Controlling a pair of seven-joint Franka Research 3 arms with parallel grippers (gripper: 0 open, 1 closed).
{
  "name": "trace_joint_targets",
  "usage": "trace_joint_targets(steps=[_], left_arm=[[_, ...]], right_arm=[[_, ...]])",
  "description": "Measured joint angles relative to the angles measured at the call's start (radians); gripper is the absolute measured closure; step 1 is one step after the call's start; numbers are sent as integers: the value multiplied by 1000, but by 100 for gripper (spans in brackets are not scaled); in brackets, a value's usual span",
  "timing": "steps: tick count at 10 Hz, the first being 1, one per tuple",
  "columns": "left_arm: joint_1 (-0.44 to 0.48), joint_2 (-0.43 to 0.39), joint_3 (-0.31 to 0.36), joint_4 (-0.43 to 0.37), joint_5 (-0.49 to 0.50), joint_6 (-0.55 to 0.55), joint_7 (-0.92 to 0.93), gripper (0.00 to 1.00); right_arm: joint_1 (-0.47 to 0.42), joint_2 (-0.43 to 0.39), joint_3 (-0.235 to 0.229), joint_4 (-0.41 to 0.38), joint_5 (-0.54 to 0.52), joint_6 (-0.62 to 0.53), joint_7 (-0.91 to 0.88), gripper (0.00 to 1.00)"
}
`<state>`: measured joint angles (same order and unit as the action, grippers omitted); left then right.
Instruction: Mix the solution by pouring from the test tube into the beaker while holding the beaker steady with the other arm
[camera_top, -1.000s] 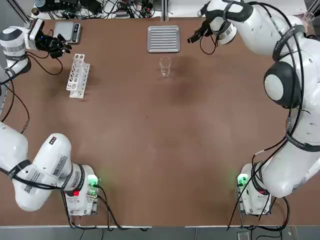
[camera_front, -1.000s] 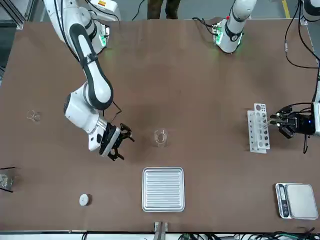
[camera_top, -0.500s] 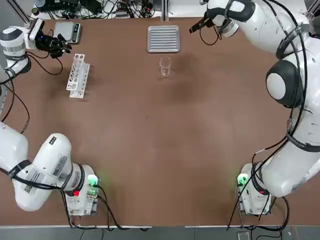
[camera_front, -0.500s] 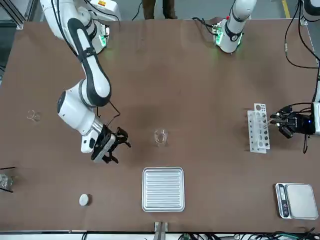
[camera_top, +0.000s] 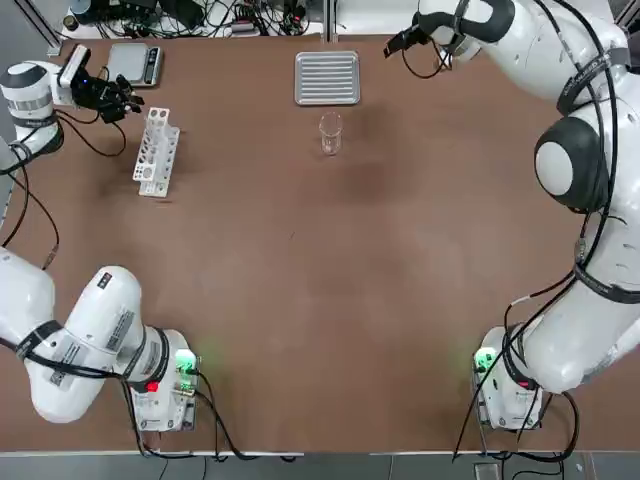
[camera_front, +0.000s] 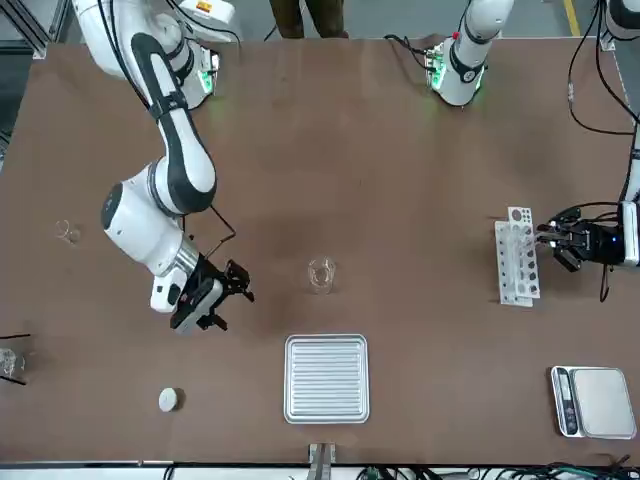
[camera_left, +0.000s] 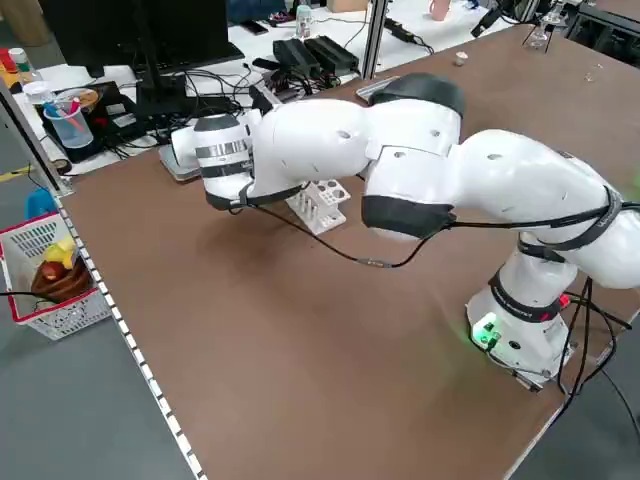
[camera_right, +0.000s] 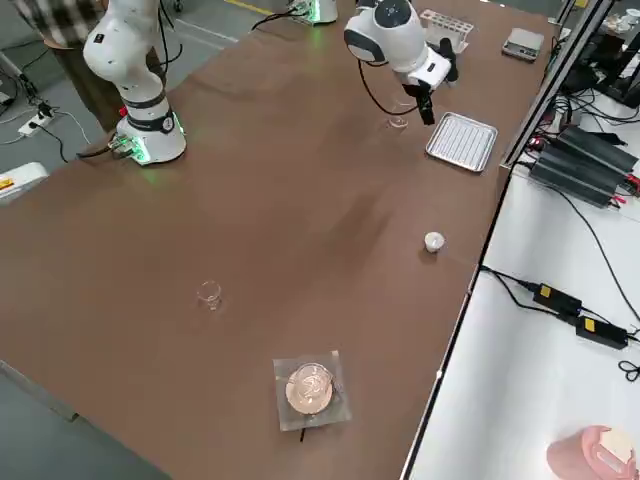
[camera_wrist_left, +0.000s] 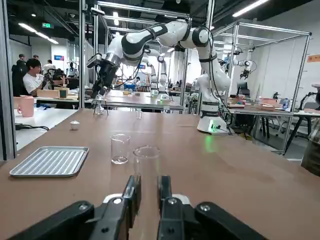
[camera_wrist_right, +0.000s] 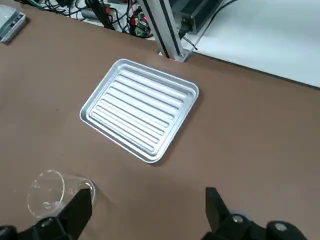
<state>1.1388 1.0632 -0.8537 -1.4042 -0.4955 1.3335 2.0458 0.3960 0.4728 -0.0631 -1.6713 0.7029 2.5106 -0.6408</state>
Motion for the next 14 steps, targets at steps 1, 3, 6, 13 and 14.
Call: trace_joint_targets(steps=[1, 3, 6, 13, 14], left_arm=[[6, -2, 0, 0, 2, 0, 0, 78], [11, -2, 0, 0, 5, -1, 0, 78], [10, -3, 0, -2, 5, 0, 3, 78], [4, -2, 0, -19, 55, 40, 76, 78], [2, -2, 1, -22, 61, 46, 81, 78]], right_arm=[[-3, 0, 0, 11, -23, -7, 41, 0], [-14, -2, 0, 48, -101, -40, 148, 0], [-40, -3, -1, 131, -204, -178, 320, 0], [-121, -4, -4, 297, -453, -525, 522, 0], [-131, -4, -4, 313, -483, -564, 526, 0]])
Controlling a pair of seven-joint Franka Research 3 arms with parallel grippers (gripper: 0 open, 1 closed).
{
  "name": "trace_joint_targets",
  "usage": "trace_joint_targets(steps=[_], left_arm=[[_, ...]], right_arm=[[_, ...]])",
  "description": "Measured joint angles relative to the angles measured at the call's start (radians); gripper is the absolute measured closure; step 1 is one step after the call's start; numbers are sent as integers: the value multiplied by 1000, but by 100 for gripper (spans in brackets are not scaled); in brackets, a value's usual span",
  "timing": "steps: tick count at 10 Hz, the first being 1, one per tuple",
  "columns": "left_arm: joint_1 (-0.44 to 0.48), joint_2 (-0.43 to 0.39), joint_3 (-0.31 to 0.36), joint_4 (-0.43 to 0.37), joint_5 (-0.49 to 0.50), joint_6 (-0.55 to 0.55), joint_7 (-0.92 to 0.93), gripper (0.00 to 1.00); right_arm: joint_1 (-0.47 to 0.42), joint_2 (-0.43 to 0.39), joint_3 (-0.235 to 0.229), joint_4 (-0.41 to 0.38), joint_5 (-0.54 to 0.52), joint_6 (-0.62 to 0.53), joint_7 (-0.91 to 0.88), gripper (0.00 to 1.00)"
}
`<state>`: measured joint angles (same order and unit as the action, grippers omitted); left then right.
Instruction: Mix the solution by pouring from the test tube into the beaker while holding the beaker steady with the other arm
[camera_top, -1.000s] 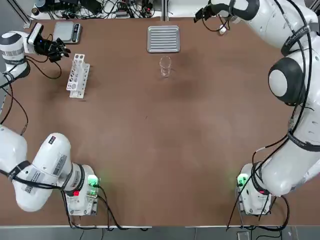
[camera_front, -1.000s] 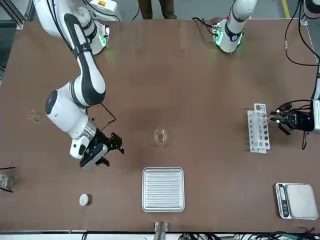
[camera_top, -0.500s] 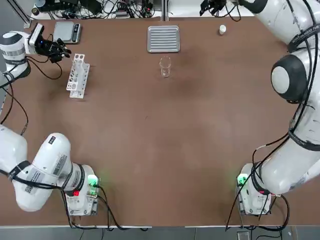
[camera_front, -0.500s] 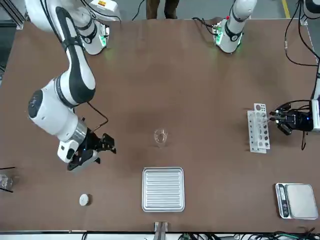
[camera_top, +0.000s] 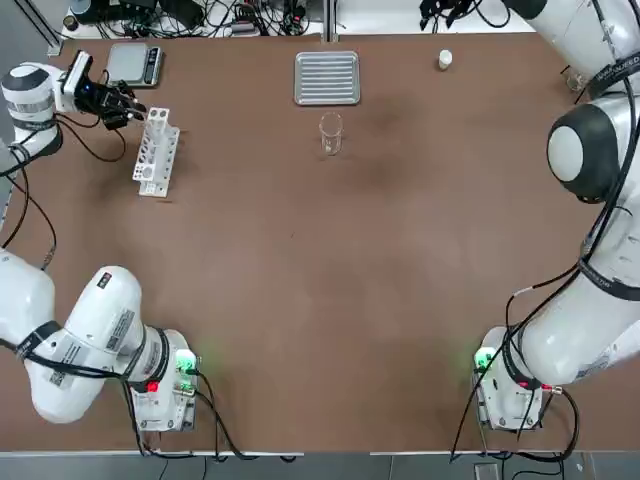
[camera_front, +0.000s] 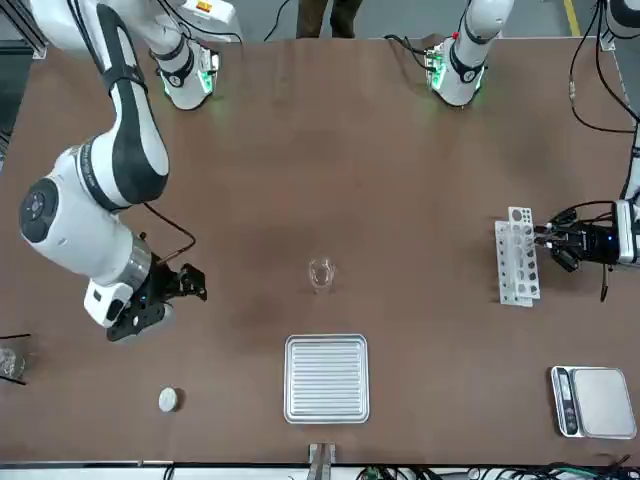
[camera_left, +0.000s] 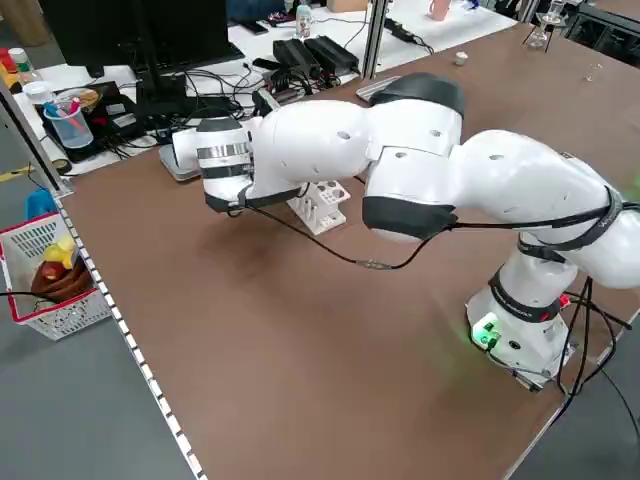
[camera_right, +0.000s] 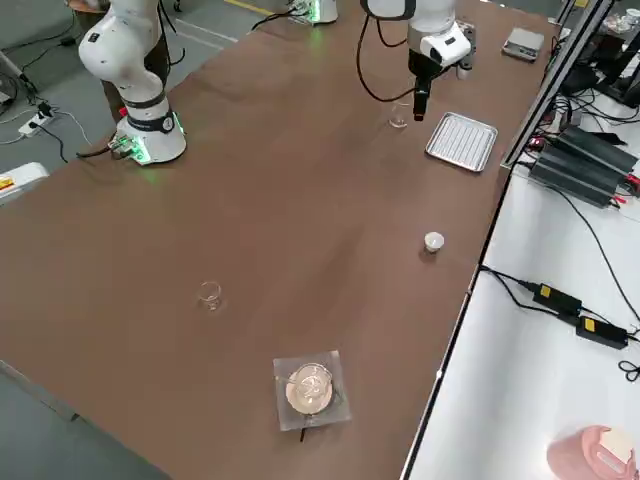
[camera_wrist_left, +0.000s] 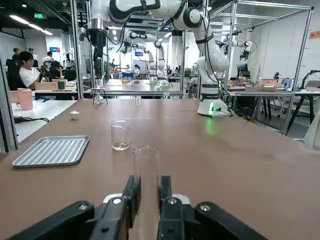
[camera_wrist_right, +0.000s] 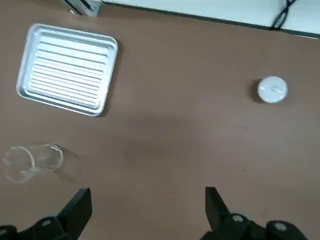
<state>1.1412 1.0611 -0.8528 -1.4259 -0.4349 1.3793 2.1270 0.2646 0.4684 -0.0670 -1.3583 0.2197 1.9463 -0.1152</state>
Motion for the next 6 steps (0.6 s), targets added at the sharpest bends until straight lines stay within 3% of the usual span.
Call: trace_joint_targets(steps=[6], left_arm=[[-14, 4, 11, -16, 27, 30, 37, 78]], right_arm=[[-52, -45, -5, 54, -79, -209, 80, 0]])
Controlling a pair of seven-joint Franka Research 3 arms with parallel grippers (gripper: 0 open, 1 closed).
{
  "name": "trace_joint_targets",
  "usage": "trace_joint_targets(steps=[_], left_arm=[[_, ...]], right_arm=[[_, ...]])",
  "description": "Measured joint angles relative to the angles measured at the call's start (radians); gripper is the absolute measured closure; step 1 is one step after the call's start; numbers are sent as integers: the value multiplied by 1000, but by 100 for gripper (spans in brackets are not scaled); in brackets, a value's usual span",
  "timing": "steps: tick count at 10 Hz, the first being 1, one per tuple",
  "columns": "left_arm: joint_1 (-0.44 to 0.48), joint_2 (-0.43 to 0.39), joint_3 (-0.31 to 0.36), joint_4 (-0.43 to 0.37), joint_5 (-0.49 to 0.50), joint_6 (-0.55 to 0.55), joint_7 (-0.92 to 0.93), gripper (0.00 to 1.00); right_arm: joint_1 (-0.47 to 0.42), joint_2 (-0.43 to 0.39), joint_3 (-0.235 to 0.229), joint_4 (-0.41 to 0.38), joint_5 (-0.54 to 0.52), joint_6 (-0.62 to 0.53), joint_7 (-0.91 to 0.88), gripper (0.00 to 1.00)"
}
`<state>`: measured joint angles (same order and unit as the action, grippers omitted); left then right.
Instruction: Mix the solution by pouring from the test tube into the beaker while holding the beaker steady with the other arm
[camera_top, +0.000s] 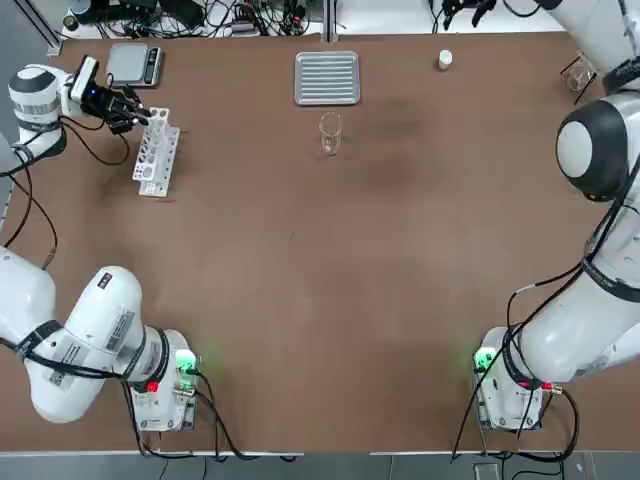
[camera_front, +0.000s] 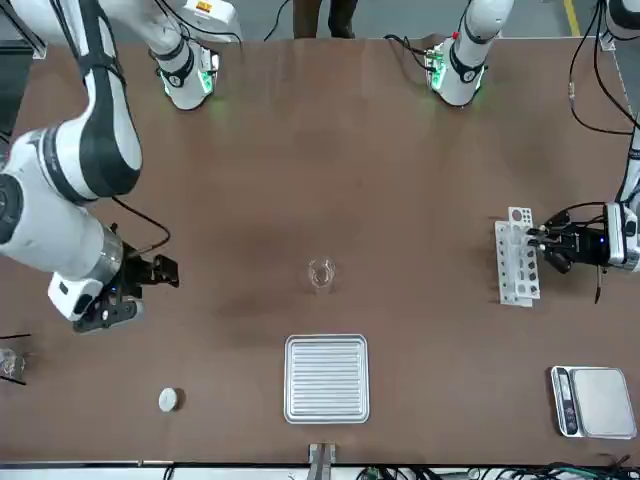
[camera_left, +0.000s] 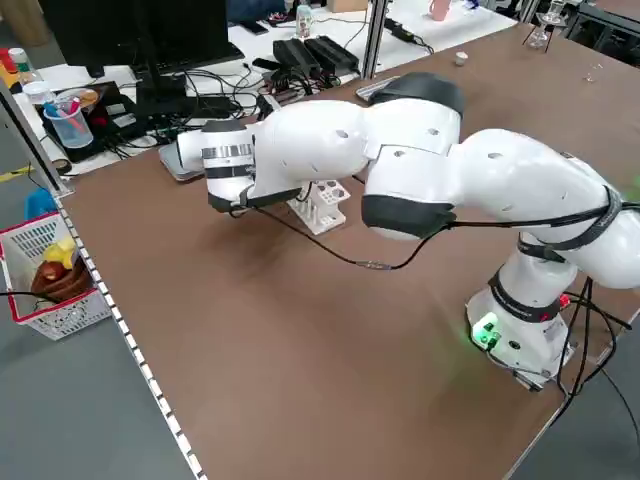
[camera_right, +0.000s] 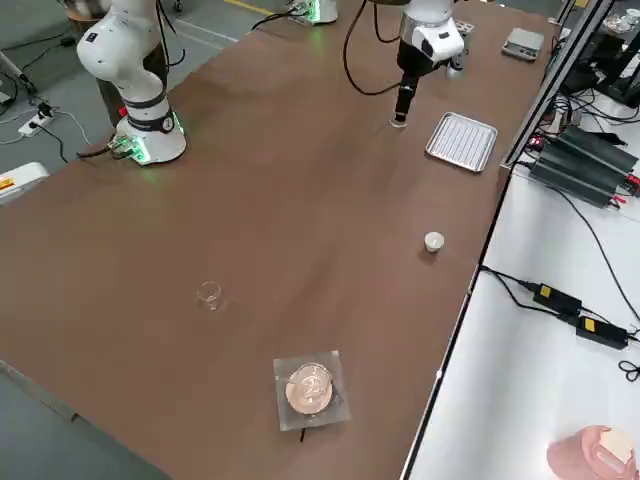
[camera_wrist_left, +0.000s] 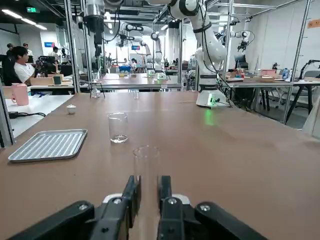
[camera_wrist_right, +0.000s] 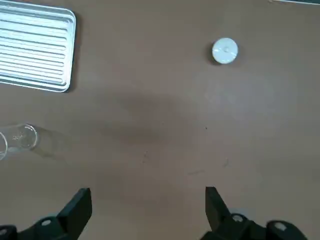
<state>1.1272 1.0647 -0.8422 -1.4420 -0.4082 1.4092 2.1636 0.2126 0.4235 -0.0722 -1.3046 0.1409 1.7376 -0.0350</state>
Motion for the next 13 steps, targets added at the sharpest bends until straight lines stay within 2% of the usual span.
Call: trace_joint_targets(steps=[2, 7, 10, 13], left_arm=[[-1, 9, 2, 0, 0, 2, 1, 78], [-7, 27, 24, 0, -5, 10, 39, 78], [-9, 32, 42, 2, -24, 13, 53, 78], [-13, 33, 61, 2, -52, 13, 53, 78]], right_arm=[[-13, -43, 0, 1, -1, -65, 23, 0], [-22, -82, -2, 1, -5, -92, 44, 0], [-63, -110, -3, -1, -8, -122, 43, 0], [-72, -173, -2, -63, -47, -115, 43, 0]])
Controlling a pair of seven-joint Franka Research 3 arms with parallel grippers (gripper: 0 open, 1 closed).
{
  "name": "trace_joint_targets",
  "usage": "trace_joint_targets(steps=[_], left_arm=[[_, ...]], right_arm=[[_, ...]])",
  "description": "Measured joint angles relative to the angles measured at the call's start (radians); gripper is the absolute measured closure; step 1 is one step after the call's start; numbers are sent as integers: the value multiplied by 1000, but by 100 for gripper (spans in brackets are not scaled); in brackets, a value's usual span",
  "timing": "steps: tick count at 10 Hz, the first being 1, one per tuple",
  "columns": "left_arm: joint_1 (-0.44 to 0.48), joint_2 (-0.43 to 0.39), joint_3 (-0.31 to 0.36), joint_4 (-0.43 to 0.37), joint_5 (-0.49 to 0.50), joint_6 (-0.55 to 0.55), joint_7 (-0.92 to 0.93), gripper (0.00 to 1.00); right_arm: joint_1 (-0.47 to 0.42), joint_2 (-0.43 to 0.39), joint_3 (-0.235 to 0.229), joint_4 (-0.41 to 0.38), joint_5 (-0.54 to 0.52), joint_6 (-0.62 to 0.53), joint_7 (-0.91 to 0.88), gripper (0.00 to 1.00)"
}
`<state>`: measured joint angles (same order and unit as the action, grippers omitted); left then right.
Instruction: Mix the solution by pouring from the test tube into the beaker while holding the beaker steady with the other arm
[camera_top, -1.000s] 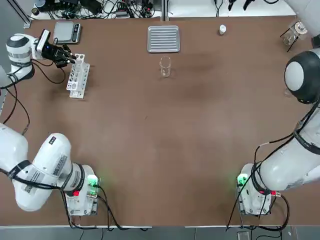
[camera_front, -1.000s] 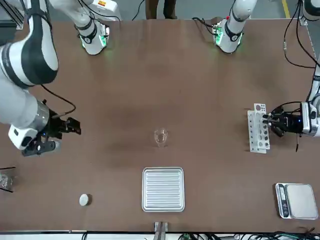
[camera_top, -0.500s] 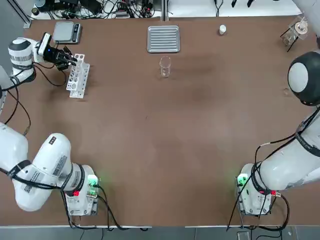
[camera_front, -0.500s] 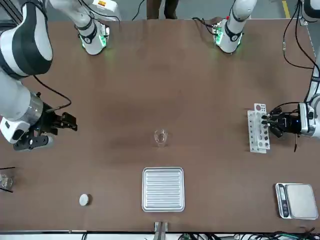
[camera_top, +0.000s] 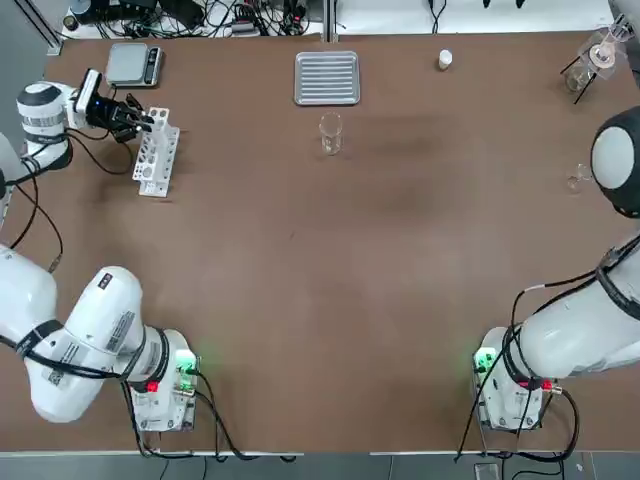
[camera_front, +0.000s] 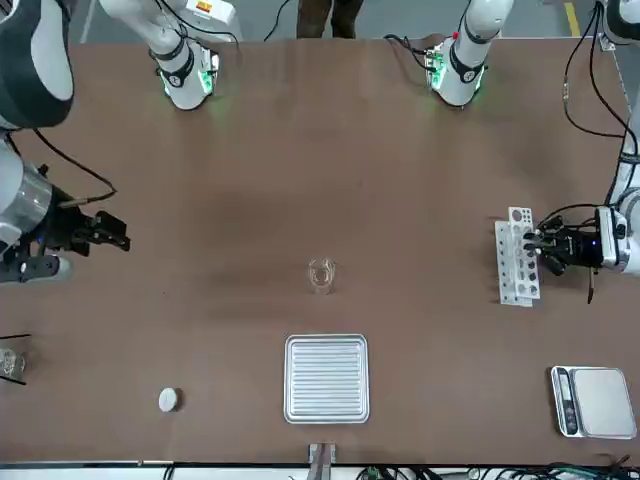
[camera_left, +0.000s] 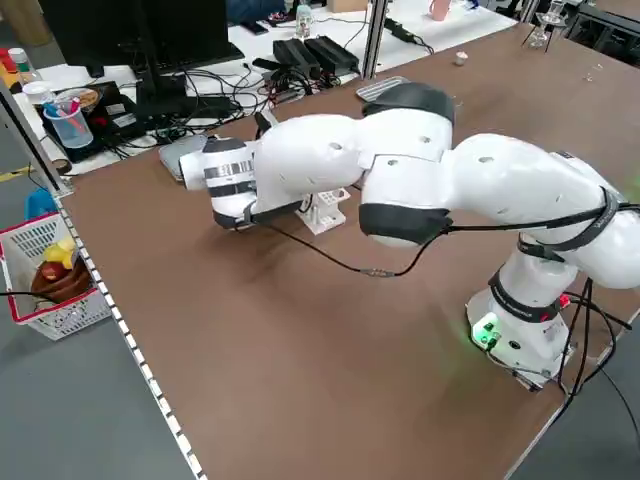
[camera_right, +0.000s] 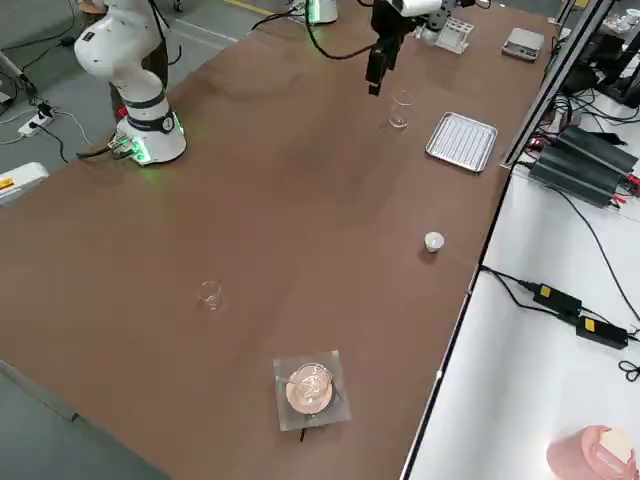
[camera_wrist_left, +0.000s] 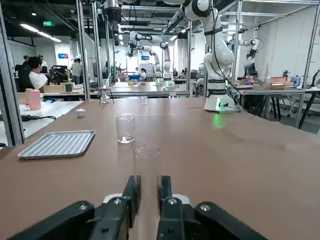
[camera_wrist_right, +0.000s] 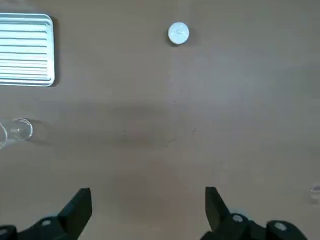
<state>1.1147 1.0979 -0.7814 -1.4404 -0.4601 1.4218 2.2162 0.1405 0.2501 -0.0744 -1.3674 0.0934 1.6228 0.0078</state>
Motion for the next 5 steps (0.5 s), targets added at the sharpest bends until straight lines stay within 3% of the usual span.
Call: trace_joint_targets(steps=[5], left_arm=[[-4, 8, 8, 0, -7, 1, 0, 78]], right_arm=[[-22, -98, 0, -157, -39, 35, 0, 0]])
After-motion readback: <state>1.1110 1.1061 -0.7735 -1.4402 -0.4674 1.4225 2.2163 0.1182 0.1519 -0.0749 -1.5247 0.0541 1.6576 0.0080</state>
